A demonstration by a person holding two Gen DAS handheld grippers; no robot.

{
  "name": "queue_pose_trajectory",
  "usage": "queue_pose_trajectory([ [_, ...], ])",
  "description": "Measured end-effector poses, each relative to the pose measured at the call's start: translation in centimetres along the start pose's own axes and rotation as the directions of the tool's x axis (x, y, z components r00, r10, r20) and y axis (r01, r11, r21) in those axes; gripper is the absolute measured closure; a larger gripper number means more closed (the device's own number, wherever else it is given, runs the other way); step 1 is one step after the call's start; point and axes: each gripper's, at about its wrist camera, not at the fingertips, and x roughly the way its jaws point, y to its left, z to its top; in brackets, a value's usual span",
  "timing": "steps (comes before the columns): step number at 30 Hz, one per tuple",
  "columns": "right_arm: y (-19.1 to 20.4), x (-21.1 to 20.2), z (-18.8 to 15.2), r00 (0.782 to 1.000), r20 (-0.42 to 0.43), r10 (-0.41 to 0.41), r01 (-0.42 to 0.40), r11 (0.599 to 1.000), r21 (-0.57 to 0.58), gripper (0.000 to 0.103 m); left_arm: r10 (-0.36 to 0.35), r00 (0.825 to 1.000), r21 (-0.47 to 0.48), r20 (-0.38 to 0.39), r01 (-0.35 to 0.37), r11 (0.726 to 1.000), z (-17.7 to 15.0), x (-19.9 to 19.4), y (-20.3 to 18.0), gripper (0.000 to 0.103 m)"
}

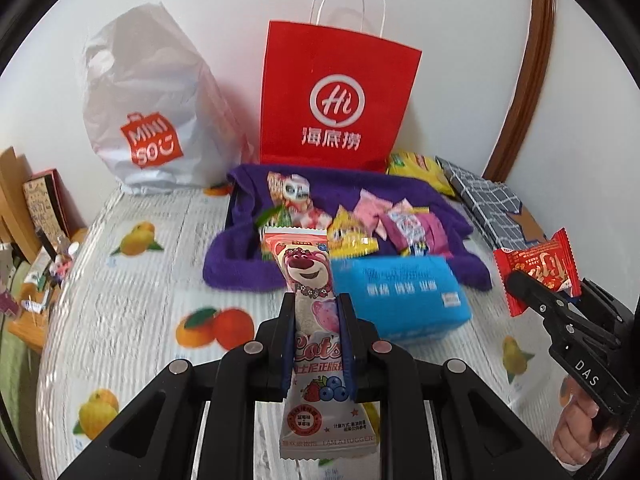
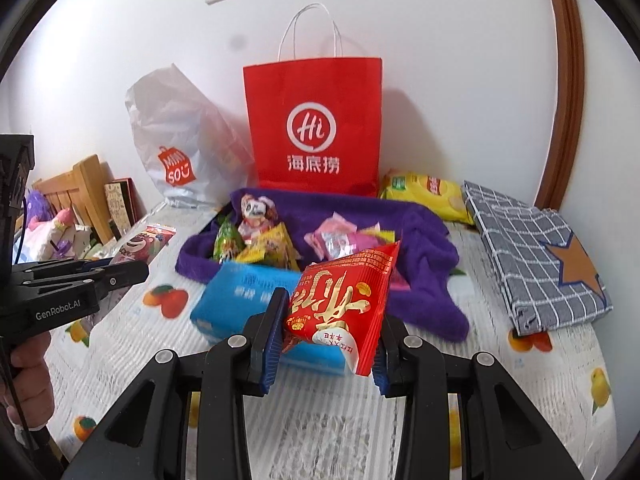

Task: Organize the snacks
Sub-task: 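Lift both held packets and carry them toward the purple towel, then hold both packets above the snack pile on the towel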

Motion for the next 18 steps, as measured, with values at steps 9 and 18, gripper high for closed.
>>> queue_pose_trajectory([
  [9, -0.5, 3.2, 3.2, 1.000, 0.023, 0.020, -0.021, 1.000, 0.022, 0.066, -0.002, 0.999, 0.023, 0.049, 0.001, 1.000, 3.9, 3.1, -0.2, 0.084],
  [18, -1.2, 8.6, 2.4, 0.999, -0.008, 0.035, -0.035, 0.999, 0.026, 0.066, 0.004, 0.999, 0.019, 0.048, -0.005, 1.000, 3.5, 6.7, 1.3, 0.084],
])
